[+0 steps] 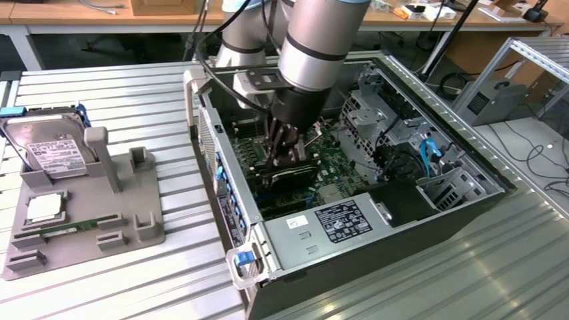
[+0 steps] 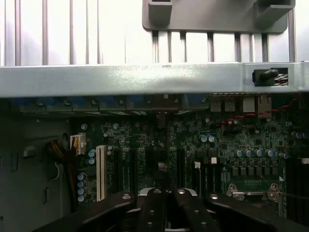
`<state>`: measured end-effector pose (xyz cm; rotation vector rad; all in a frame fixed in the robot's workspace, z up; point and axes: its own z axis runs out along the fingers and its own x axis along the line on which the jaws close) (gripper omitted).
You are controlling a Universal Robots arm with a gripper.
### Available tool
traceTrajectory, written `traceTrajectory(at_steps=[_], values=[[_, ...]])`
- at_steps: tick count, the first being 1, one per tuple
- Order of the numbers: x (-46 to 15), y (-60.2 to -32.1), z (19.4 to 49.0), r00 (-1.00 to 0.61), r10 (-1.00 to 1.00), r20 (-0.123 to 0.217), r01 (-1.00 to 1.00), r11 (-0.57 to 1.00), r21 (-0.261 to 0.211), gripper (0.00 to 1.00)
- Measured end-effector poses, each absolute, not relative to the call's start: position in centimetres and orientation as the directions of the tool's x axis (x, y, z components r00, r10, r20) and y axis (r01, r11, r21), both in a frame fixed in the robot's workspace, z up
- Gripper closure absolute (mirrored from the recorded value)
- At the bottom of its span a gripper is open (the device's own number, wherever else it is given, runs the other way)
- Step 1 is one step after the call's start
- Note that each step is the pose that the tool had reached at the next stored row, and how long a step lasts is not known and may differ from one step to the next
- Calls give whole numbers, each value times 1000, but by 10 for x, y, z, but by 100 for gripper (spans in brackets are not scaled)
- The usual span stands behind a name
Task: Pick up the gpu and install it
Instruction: 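Press down on the gpu until it lock into place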
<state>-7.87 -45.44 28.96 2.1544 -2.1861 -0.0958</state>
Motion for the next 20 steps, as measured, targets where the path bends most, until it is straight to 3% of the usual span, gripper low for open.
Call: traceTrajectory(at_steps=[10, 20], values=[[-31, -454, 300, -14, -1000, 7, -995, 15, 100, 89], [-28, -454, 310, -14, -1000, 7, -995, 15, 100, 89]])
